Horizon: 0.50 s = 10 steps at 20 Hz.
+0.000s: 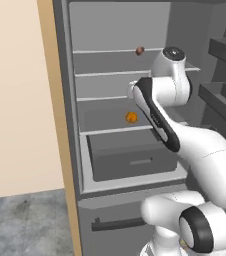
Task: Pick up the orange and mango from the fridge and place one fruit on each plate on the dining counter.
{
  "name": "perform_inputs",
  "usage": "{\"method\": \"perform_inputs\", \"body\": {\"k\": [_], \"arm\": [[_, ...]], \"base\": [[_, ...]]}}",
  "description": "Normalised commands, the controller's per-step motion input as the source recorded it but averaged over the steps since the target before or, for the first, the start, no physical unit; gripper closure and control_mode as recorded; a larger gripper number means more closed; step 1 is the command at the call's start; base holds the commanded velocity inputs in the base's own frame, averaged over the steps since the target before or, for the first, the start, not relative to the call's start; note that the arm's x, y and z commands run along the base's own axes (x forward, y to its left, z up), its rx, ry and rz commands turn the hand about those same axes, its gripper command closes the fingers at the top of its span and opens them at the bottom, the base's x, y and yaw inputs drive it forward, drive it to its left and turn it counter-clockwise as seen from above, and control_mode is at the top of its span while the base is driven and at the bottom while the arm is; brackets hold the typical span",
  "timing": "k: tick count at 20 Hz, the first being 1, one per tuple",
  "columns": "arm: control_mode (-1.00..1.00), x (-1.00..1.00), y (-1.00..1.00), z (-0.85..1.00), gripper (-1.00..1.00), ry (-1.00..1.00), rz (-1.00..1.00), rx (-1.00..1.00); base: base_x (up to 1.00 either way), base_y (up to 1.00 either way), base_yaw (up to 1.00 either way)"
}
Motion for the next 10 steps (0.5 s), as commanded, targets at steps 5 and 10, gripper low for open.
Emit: {"method": "perform_inputs", "body": {"k": [5, 10], "arm": [[1.00, 0.00, 0.00, 0.00, 1.00, 0.00, 0.00, 0.00], [1.00, 0.00, 0.00, 0.00, 1.00, 0.00, 0.00, 0.00]], "base": [[-0.58, 0.64, 0.12], [0.17, 0.72, 0.65]]}}
